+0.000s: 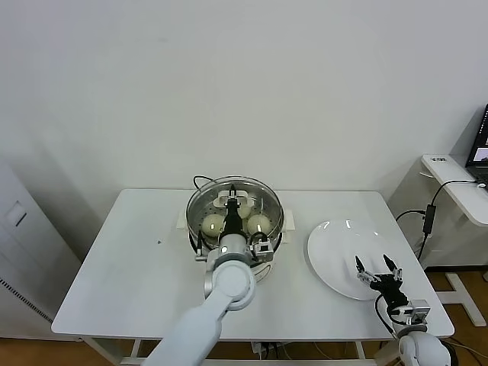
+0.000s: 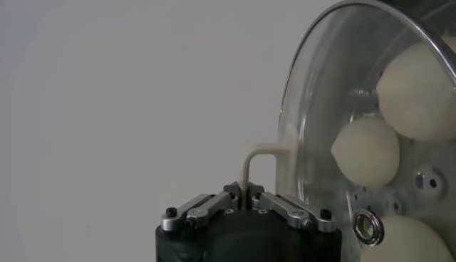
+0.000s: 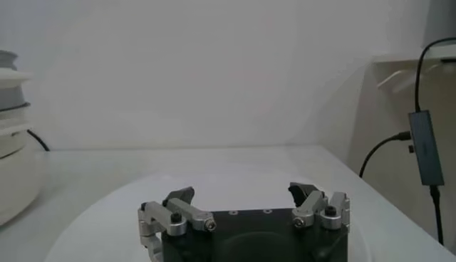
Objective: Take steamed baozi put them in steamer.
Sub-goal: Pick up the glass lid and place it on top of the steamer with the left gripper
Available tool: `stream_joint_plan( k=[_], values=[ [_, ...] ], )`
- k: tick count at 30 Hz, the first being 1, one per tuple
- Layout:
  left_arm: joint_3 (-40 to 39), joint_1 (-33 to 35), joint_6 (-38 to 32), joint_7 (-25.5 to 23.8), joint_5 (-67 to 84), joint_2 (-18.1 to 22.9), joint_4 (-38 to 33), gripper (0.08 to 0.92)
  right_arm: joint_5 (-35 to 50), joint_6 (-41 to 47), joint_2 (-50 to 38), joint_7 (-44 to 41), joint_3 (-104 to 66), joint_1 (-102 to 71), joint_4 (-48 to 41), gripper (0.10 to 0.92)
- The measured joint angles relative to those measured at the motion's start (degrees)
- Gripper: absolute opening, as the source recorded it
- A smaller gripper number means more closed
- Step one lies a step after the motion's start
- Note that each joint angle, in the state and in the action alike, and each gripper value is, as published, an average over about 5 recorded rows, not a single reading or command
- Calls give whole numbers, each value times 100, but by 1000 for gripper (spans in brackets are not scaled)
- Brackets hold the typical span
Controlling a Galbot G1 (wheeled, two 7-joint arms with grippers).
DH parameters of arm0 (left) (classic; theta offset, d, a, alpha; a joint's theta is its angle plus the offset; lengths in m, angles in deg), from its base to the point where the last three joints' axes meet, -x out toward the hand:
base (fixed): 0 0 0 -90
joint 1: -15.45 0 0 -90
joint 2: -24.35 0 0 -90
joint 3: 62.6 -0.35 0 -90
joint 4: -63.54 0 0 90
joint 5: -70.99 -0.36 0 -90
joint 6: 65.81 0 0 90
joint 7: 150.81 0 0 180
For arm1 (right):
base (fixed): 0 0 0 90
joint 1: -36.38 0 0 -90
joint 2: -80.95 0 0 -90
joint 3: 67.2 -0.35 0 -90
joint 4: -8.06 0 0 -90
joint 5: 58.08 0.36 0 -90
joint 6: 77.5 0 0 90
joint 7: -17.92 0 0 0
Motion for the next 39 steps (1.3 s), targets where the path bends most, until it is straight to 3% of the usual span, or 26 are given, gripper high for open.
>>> stream_joint_plan(
  k=[34, 39],
  values=[
    [9, 88, 0, 206, 117, 129, 291, 116, 34, -43, -13, -47, -111, -41, 21, 823],
    [22, 127, 0, 237, 173, 108, 263, 190, 34, -55, 0, -57, -128, -57, 15, 823]
  ],
)
